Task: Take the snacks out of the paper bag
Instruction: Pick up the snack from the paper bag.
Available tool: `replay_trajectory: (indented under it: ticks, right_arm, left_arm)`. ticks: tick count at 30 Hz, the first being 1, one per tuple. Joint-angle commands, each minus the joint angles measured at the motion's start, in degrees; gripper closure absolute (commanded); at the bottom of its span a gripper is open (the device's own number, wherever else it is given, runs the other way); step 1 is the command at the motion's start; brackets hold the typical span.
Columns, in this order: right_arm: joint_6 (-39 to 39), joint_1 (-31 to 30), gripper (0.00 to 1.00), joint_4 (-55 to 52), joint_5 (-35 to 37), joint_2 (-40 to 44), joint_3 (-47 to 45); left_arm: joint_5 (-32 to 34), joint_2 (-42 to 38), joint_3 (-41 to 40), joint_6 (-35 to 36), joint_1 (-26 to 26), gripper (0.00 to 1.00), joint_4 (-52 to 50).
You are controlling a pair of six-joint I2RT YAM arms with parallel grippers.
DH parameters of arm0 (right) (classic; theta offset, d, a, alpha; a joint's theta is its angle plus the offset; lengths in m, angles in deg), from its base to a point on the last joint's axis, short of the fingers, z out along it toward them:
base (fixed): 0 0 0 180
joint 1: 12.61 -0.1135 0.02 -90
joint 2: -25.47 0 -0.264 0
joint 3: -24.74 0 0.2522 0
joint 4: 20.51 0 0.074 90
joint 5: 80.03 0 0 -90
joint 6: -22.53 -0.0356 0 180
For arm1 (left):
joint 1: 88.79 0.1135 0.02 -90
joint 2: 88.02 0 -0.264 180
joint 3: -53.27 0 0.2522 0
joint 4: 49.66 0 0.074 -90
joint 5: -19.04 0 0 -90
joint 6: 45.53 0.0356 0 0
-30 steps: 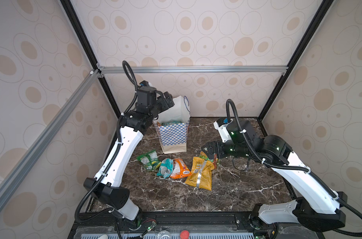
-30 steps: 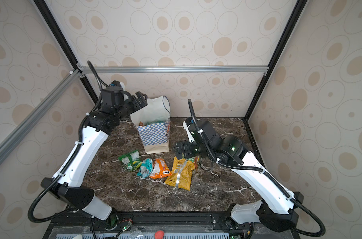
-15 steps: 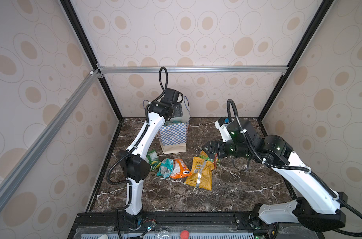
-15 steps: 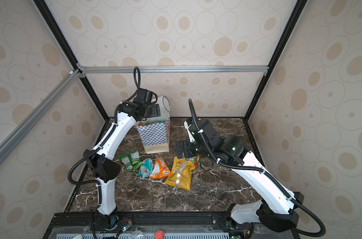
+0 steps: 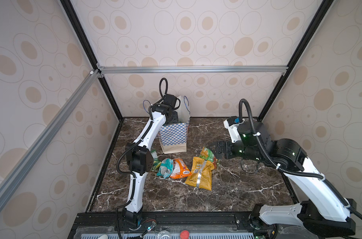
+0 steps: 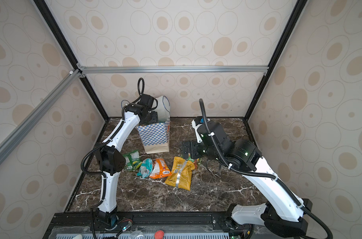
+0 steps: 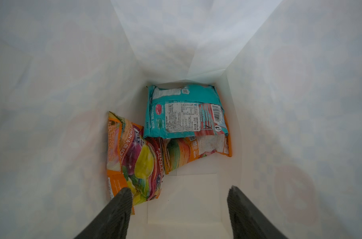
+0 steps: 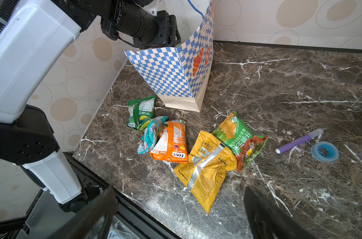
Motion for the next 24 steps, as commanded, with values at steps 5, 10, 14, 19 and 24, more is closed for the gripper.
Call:
replay_trajectory:
  ticks: [5, 10, 14, 19, 24]
  right_arm:
    - [1.57, -0.44, 0.0, -1.05, 0.08, -2.89, 2.61]
    - [1.63, -0.42, 0.0, -0.87, 0.95, -2.32, 2.43]
    - [1.83, -0.46, 0.0, -0.96, 1.62, -2.01, 2.88]
    - [1.66, -0.44, 0.0, -0.78, 1.84, -2.0, 3.19]
    - [0.98, -0.45, 0.0, 0.14, 0.67, -2.45, 3.15]
  left_arm:
    - [-3.64, 7.68, 4.62, 3.2, 1.26, 0.24, -0.71]
    - [-4.3, 12.23, 4.44, 4.05, 1.38, 0.24, 0.92]
    - [-5.8, 15.95, 4.59, 4.53, 1.95, 0.24, 2.36]
    - [-5.53, 19.01, 4.2, 5.21, 2.32, 0.24, 3.22]
    - [-4.96, 20.13, 2.51, 5.66, 2.35, 0.24, 4.3]
